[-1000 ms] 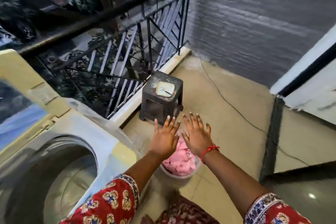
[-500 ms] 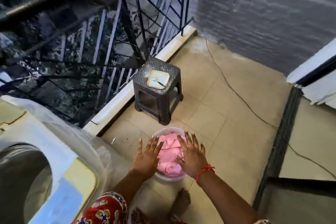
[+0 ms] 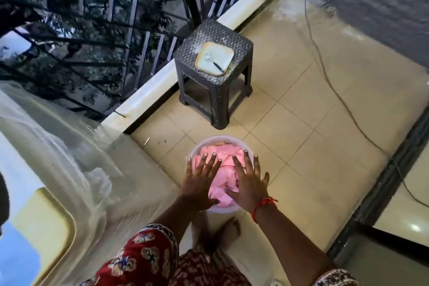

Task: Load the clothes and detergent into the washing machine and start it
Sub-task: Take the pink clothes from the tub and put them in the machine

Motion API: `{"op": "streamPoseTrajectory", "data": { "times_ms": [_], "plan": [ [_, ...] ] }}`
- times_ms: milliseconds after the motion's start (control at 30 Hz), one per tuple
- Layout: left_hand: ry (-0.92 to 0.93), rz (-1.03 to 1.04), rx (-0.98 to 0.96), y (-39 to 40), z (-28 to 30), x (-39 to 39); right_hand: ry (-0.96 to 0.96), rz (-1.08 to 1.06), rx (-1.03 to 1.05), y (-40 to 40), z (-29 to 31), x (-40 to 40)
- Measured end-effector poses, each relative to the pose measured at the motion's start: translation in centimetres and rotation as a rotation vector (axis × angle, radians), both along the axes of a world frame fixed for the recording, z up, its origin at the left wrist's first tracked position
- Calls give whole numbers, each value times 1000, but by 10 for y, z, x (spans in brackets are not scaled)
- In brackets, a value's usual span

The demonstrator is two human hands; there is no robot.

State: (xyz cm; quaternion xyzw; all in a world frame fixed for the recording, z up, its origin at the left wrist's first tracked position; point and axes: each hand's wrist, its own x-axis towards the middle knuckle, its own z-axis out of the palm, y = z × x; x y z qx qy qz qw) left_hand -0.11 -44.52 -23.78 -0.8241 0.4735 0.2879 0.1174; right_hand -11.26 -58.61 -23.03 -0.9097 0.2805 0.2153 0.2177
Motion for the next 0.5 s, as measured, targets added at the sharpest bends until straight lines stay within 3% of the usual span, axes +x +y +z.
{"op": "streamPoseTrajectory", "data": {
  "times_ms": [233,500],
  "plan": [
    [66,-15,47,10,-91,-6,159,49,75,13,-99,1],
    [77,6,94,-9,-188,7,161,-1,61,26,-201,15]
  ]
}}
